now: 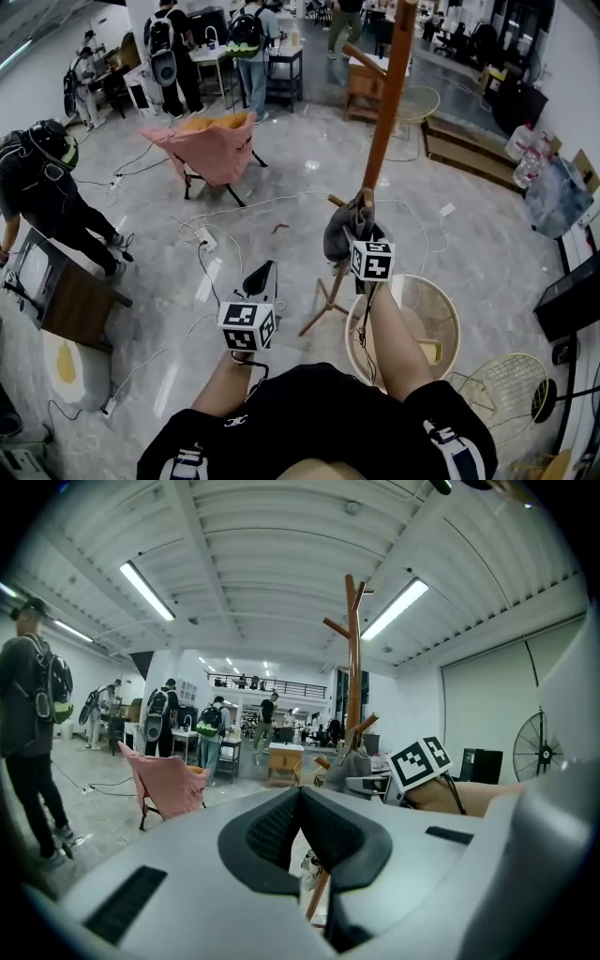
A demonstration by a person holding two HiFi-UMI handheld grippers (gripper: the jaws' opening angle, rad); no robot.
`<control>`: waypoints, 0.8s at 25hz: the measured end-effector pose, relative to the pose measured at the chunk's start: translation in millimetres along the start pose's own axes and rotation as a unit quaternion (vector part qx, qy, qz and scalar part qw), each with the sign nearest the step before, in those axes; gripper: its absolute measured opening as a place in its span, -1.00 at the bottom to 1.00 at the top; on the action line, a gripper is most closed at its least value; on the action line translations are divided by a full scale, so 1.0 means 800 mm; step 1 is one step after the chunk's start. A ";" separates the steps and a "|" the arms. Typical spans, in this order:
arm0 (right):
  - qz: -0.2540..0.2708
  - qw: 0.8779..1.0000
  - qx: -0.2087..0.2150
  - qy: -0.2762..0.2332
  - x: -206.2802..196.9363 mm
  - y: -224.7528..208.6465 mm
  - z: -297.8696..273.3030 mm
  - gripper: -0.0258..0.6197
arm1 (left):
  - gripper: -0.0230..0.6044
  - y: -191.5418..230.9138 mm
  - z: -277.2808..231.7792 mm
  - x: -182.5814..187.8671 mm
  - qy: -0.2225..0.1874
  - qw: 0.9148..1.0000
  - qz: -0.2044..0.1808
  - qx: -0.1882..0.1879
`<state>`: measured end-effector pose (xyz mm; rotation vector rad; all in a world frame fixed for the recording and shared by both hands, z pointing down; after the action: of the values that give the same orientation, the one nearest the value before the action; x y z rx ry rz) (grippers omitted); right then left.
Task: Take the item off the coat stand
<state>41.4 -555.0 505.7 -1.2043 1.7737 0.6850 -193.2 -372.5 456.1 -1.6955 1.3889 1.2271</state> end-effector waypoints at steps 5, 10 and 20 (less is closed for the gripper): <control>0.024 1.000 -0.009 -0.004 -0.010 0.009 0.019 -0.73 | -0.89 0.003 0.002 -0.004 0.001 1.000 -0.001 -0.003; 0.014 0.999 -0.012 -0.036 -0.003 0.005 0.044 -0.73 | -0.89 -0.005 -0.005 -0.001 -0.002 1.000 -0.004 -0.015; 0.040 0.991 -0.006 -0.124 0.023 0.026 0.127 -0.73 | -0.89 -0.026 -0.013 -0.004 0.003 0.999 -0.015 -0.039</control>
<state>54.9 -473.5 440.3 -1.0117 1.6185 0.8540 -170.2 -375.3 461.1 -1.7675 1.3295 1.2773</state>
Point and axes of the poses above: the fingertips, and each gripper's own axes: z backward along the fingers, y to its left, x out of its top, the point moved 7 cm from there along z, backward along the fingers, and after that the axes turned 11 degrees about y, right-handed, at the moved point
